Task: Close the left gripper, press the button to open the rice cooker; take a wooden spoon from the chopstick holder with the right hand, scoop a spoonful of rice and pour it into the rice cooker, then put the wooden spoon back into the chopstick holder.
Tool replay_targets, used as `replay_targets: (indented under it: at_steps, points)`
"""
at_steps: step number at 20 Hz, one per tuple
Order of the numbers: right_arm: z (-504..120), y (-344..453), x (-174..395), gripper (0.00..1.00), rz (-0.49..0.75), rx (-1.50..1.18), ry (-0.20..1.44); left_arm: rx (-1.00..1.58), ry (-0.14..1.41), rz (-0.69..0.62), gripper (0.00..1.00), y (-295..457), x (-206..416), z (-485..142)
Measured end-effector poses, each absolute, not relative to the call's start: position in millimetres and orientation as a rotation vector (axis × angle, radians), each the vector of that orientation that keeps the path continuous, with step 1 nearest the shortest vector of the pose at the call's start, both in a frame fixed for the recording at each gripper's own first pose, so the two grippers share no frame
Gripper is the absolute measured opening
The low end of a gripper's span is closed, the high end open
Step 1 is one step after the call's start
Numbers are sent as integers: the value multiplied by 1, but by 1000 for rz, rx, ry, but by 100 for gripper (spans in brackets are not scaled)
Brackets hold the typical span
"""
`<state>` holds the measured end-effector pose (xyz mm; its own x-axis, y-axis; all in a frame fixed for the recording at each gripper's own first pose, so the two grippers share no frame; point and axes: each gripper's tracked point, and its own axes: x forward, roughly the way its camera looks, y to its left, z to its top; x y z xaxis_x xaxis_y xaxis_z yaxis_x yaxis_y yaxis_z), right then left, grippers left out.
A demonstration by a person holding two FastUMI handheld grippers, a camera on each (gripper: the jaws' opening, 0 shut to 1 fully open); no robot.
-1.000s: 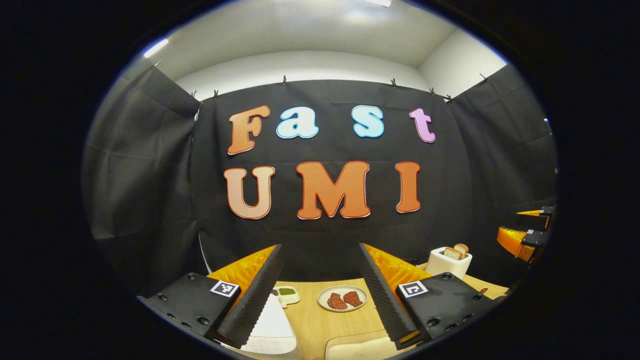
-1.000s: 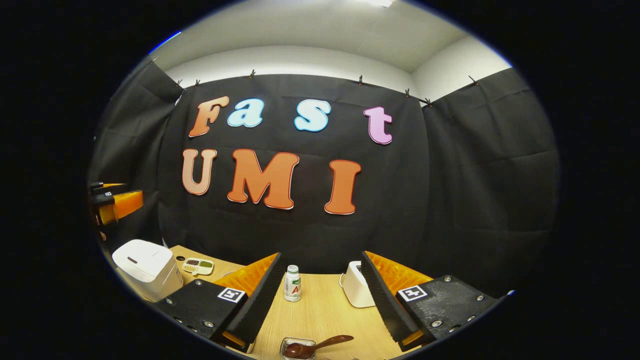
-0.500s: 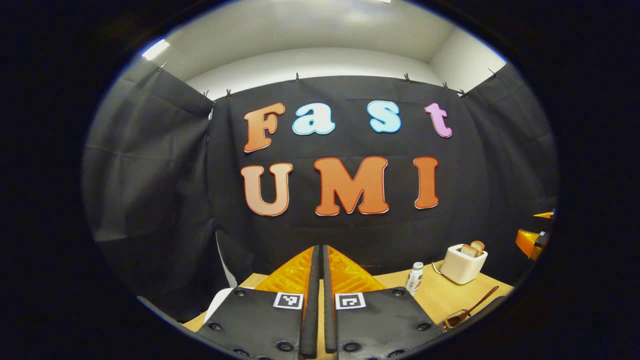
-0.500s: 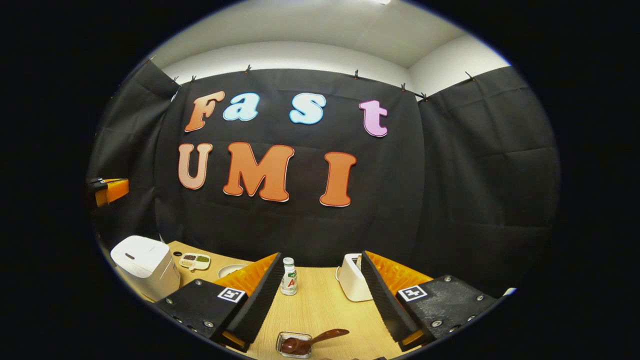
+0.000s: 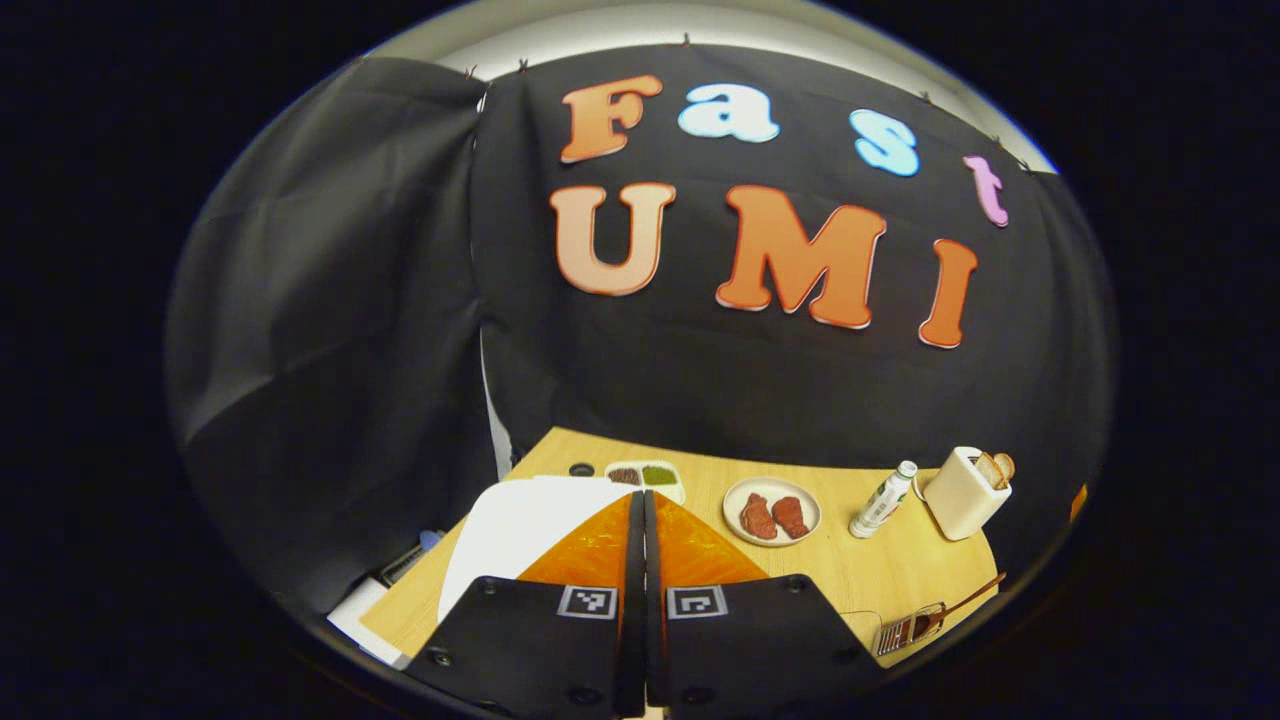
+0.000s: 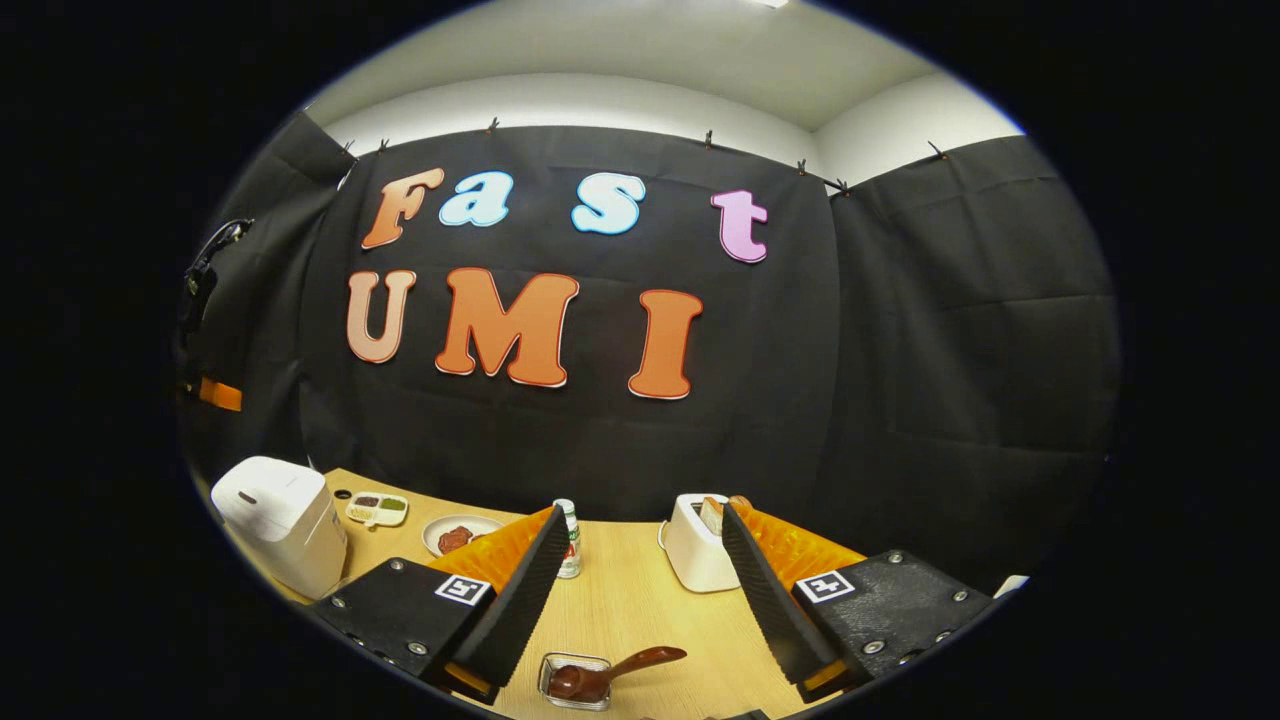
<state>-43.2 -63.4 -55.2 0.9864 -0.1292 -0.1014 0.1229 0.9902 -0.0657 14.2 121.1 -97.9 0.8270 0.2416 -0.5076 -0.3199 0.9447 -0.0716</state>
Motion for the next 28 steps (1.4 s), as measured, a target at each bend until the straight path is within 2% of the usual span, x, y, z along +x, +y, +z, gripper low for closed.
replay_targets:
  at_steps: [5, 6, 7, 13, 23, 26, 28]
  points:
    - [-62, -68, -45, 95, -140, -73, 117, -267, 841, 345, 5, 153, 1, -159]
    - [-64, -69, -45, 93, -145, -75, 121, -270, 898, 349, 5, 155, -4, -172]
    - [-66, -70, -46, 95, -151, -77, 125, -275, 953, 356, 5, 159, -8, -185]
    - [-91, -77, -56, 95, -182, -71, 182, -386, 1139, 367, 5, 155, -20, -239]
    - [-123, -71, -58, 95, -201, -13, 255, -258, 1073, 397, 5, 152, -18, -246]
    - [-129, -72, -57, 95, -200, 5, 274, -286, 1004, 420, 5, 154, -16, -237]
    - [-131, -75, -57, 95, -196, 14, 280, -304, 883, 448, 3, 162, -5, -214]
